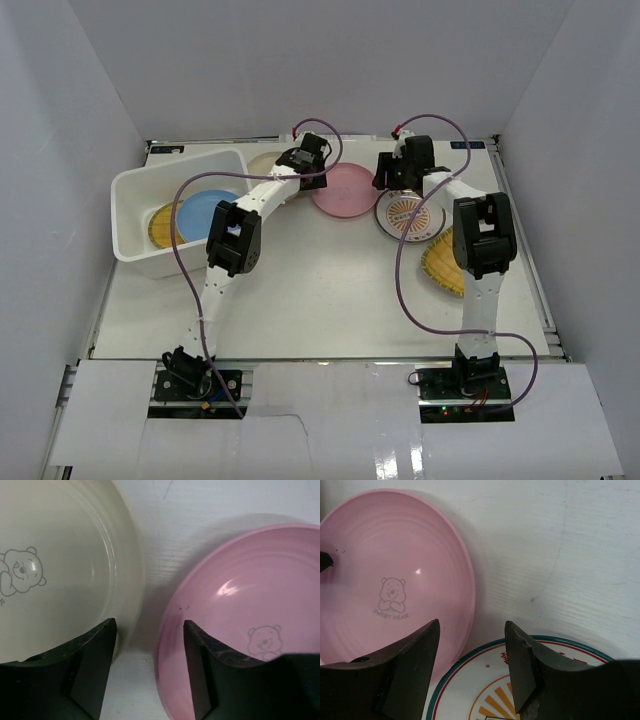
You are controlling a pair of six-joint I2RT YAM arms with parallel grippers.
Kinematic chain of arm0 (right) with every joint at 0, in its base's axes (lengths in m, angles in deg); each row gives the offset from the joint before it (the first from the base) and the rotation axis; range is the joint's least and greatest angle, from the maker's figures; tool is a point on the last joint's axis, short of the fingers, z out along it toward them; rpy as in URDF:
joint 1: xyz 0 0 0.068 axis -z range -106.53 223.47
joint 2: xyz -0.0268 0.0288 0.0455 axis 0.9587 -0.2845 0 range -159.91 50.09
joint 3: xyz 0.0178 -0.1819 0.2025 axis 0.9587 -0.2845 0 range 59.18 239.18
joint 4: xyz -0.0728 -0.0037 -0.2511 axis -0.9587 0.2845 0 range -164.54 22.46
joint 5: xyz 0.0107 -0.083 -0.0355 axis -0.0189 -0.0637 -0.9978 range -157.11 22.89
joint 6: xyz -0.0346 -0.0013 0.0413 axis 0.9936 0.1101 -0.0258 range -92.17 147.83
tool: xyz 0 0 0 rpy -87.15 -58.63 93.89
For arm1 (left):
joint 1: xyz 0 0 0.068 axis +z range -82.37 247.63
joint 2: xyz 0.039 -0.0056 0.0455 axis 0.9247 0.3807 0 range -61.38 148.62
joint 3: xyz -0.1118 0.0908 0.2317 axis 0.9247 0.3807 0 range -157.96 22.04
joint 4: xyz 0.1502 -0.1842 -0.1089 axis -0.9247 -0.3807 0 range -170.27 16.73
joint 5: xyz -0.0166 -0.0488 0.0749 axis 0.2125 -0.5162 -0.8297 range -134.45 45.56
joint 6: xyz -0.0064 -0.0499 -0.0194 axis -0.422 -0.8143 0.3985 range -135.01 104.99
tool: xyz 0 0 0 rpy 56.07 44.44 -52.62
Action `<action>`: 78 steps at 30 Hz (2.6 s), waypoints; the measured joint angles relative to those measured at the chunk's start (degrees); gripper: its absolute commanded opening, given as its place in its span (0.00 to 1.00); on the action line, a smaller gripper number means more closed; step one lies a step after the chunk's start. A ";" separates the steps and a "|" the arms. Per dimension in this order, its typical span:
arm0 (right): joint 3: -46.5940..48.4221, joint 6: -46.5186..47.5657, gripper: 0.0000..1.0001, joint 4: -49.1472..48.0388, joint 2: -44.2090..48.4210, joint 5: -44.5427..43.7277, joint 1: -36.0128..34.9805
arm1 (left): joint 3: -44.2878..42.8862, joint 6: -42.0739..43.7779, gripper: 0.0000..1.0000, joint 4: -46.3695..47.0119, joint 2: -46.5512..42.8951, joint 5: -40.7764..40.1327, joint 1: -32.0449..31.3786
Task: Place the plates into the plastic bin on the countertop
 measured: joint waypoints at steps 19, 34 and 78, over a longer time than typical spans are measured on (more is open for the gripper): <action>5.05 -7.82 0.08 -0.96 -6.56 3.19 -0.20 | -0.35 3.34 0.00 2.08 0.26 -1.84 -0.04; -7.69 -12.55 0.08 -6.73 17.68 0.83 0.61 | 9.16 5.38 0.00 4.68 -20.68 -0.55 -1.99; -71.49 -17.88 0.08 -1.57 72.96 -6.78 -2.12 | 56.15 -3.67 0.55 16.02 -39.98 19.78 -11.63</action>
